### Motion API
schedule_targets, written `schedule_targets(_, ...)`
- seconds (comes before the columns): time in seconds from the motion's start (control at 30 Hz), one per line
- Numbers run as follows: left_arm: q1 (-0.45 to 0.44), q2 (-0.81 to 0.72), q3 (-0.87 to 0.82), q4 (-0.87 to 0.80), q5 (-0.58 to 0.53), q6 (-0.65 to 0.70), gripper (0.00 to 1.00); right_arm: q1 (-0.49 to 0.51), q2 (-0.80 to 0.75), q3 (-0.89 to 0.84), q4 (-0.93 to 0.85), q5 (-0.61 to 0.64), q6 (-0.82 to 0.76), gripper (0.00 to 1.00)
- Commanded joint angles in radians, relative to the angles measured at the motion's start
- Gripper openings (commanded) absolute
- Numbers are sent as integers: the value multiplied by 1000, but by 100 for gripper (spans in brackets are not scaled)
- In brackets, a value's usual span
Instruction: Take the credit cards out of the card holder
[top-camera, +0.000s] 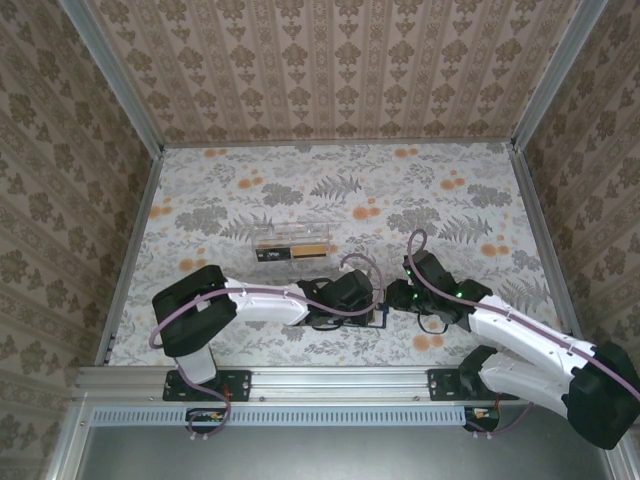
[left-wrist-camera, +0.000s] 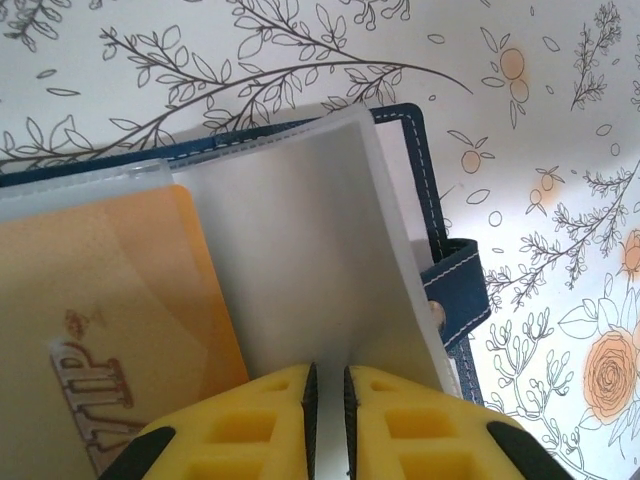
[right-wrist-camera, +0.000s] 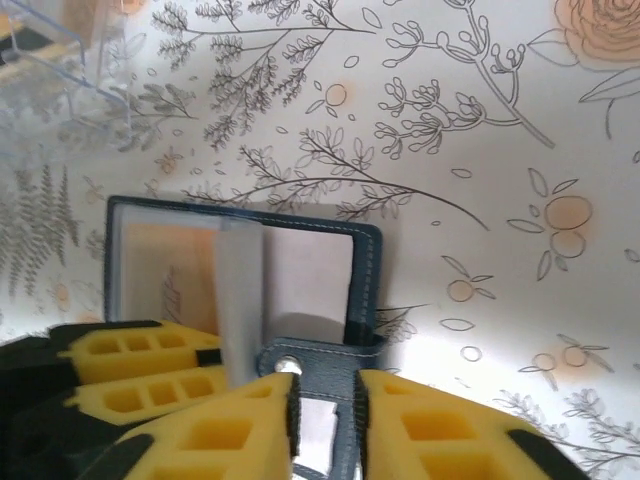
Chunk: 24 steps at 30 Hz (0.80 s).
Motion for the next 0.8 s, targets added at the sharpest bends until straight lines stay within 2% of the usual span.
schedule_targets(0.0,0,24,26,-1,37,25,18,-5,37,33,37,-56,24,17)
schedule_targets(0.1,3,38,34,-2,49,26,16,-6,90,47,85,-89,41,9)
schedule_targets(0.2,4,33,29,2,49,24,14,-8,131,52,140,-128,65,7)
schedule_targets(0.37,7,0,18,-7,34,24,12,-11,156,61,133,-117,70,7)
schedule_targets(0.6,21,-21,2,53,67,29,14,-22,111,48,97,-88,65,9)
schedule_targets(0.77,37,21,61,25,90,53,15,-32,1,17,37,-44,73,10)
